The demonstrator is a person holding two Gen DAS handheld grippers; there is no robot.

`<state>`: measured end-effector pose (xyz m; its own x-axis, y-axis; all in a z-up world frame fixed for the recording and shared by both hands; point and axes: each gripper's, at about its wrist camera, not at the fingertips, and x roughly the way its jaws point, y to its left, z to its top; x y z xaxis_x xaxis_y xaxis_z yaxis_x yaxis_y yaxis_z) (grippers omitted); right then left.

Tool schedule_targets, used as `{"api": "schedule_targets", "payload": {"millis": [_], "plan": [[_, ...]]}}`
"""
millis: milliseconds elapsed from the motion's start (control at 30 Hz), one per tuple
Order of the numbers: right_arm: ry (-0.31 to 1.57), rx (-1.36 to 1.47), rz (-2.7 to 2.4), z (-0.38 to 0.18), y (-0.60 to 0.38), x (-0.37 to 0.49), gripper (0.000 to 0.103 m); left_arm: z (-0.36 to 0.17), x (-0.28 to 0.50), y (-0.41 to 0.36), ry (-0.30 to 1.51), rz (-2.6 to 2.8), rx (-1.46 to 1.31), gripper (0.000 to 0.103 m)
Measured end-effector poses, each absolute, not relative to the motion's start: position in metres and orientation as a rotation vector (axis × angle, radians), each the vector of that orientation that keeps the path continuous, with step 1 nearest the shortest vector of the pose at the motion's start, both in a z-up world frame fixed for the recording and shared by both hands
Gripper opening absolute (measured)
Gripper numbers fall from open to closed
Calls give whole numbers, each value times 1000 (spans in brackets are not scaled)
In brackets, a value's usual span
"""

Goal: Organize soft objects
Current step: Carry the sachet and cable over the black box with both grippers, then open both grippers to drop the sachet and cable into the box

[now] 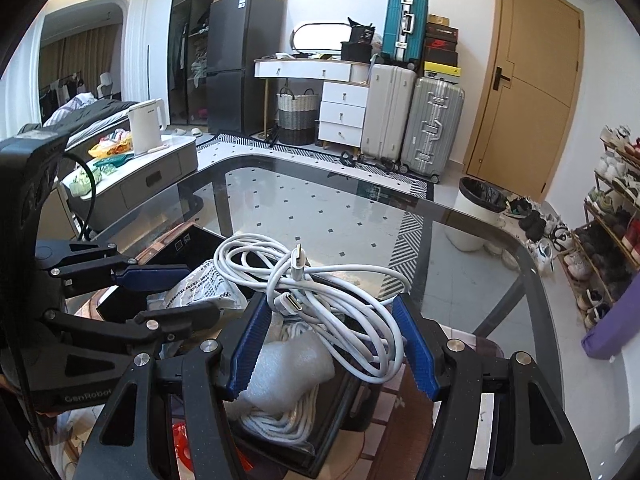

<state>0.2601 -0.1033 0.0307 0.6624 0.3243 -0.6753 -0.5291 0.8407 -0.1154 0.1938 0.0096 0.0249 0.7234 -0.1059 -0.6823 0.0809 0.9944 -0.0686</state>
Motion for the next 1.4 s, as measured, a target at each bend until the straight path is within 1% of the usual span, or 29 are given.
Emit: {"api": "schedule_targets", "payload": {"millis": [567, 967, 1067, 1133, 1167, 1233, 1267, 1333, 1367, 1400], "plan": [[752, -361, 543, 17, -96, 273, 64, 24, 188, 6, 764, -121, 39, 38], [753, -341, 542, 19, -95, 273, 64, 24, 189, 6, 770, -122, 38, 42], [741, -330, 537, 20, -99, 270, 67, 24, 188, 7, 771, -129, 29, 44], [736, -322, 535, 22, -101, 267, 74, 25, 187, 6, 771, -129, 27, 45], [729, -316, 531, 24, -103, 266, 76, 25, 186, 7, 773, -130, 22, 47], [720, -307, 525, 27, -107, 262, 80, 27, 185, 7, 774, -133, 12, 56], [715, -302, 522, 29, -108, 260, 84, 29, 184, 7, 773, -129, 11, 64], [701, -289, 513, 34, -112, 254, 87, 31, 179, 6, 765, -117, 20, 65], [697, -283, 508, 36, -113, 251, 90, 32, 177, 6, 764, -116, 22, 68], [692, -272, 502, 38, -116, 247, 93, 33, 175, 7, 760, -114, 23, 76]]}}
